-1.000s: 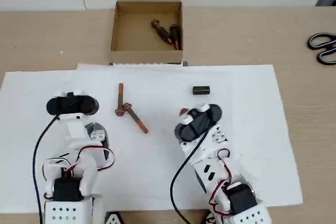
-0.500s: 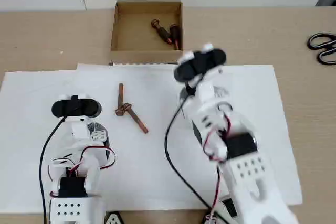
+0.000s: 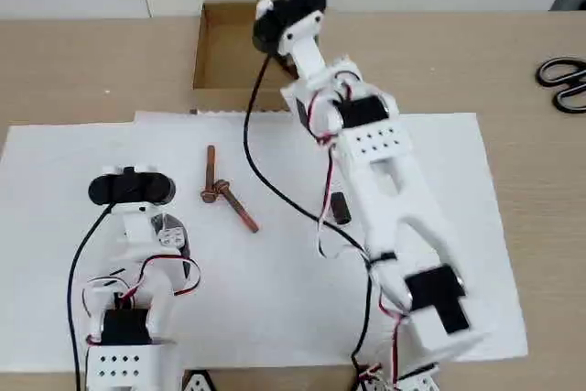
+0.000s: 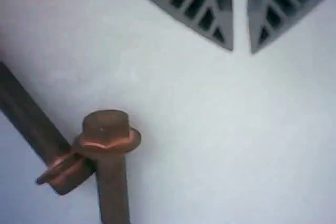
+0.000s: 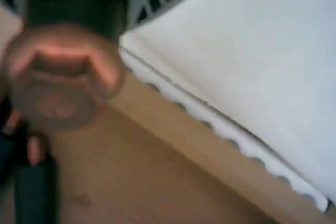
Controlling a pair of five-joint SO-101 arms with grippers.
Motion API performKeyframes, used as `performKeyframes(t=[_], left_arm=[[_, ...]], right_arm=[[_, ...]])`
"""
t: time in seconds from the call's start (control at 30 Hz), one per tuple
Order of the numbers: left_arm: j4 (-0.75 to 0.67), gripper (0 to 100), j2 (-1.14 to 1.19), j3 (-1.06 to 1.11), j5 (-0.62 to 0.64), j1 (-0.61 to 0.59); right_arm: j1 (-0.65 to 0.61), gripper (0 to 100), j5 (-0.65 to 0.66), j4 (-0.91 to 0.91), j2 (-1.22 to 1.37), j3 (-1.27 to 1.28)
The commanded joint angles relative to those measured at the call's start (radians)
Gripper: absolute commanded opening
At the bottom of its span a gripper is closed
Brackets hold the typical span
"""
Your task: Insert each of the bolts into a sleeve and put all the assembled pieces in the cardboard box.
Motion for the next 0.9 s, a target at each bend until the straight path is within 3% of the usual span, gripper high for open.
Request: performKeyframes(t=[0.0,0.27,0.47,0.57,0.73,0.87], left_arm=[[-0.021,1,-0.003,-0.005,-0.003,-0.005],[-0.021,1,-0.003,-0.005,-0.003,-0.005],[-0.018,1,-0.003,-0.005,-0.003,-0.005],[-0.017,1,-0.003,-0.005,-0.003,-0.005],[-0.017,1,-0.003,-0.005,-0.003,-0.005],[-0.017,1,-0.003,-0.005,-0.003,-0.005]], right_arm=[[0.004,0.3,0.068,-0.027,0.102,-0.236],[-0.001,0.3,0.288,-0.11,0.371,-0.526],[-0.041,0.5,0.531,-0.151,0.492,-0.56],[-0.048,2.3,0.559,-0.173,0.529,-0.56],[-0.053,16.4,0.559,-0.166,0.553,-0.56],[-0.053,16.6,0.559,-0.166,0.553,-0.562]])
